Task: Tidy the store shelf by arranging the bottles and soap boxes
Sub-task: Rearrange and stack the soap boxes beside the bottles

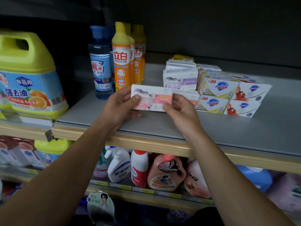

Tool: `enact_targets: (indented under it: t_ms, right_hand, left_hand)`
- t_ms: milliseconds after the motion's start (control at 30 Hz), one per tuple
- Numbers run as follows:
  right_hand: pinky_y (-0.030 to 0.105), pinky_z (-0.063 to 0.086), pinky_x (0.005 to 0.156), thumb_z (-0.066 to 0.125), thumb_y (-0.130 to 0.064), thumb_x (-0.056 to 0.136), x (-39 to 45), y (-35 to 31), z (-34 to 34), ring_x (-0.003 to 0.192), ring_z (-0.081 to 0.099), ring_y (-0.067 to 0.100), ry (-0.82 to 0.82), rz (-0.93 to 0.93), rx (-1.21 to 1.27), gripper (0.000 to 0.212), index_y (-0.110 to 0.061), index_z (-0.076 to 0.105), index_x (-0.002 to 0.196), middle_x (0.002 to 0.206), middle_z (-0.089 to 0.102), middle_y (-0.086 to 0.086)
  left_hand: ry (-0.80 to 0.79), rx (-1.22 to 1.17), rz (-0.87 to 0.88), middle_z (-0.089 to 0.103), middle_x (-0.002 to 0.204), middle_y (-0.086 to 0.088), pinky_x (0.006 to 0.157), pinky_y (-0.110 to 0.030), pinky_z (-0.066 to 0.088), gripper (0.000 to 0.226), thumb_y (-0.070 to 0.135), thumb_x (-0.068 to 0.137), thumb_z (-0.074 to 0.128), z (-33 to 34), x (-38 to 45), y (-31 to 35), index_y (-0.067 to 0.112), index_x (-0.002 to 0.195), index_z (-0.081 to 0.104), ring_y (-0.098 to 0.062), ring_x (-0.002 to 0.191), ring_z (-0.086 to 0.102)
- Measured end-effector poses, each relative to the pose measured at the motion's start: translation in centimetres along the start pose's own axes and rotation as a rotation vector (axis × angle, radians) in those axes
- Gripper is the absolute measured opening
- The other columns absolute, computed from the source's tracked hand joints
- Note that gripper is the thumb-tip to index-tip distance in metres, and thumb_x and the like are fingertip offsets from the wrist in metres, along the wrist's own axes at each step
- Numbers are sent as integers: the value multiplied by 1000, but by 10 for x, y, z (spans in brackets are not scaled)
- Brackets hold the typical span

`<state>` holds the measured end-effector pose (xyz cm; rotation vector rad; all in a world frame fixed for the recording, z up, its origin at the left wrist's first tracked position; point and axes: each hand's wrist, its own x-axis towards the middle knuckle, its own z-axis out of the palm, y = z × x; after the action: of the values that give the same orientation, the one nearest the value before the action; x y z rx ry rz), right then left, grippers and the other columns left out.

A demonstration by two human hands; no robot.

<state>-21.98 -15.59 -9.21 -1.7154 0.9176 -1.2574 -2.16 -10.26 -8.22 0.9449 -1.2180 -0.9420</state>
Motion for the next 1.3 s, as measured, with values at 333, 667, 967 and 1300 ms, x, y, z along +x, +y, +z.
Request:
enact_targets:
  t_ms: [333, 667, 967, 1300]
  right_hand:
    - [15, 47, 78, 72, -25, 77, -5, -6, 0, 89, 62, -6, -36, -47, 26, 30, -32, 60, 103, 110, 63, -25]
    - [36, 52, 97, 72, 3, 75, -7, -9, 0, 116, 59, 16, -122, -103, -89, 53, -29, 59, 114, 129, 48, -15]
    - [25, 52, 53, 68, -17, 89, -5, -13, 7, 56, 65, 10, -8, 10, -86, 18, -24, 61, 104, 95, 69, -2]
    - [38, 42, 99, 57, -24, 93, 28, -42, -24, 114, 54, 27, 230, -345, -726, 35, -15, 60, 126, 126, 59, 7]
  left_hand:
    - [70, 74, 24, 64, 121, 8, 96, -41, 52, 31, 35, 74, 71, 2, -1, 2, 27, 104, 75, -19, 119, 58]
    - [57, 84, 39, 57, 134, 7, 104, -47, 47, 32, 25, 64, 80, -4, 3, -3, 29, 95, 77, -14, 126, 52]
    - [216, 575, 106, 63, 115, 5, 85, -41, 57, 45, 28, 85, 73, 7, -1, 1, 24, 127, 59, -19, 100, 64]
    - [219, 1302, 452, 62, 126, -8, 92, -42, 44, 33, 22, 87, 68, 21, 1, 5, 16, 119, 69, -35, 112, 50]
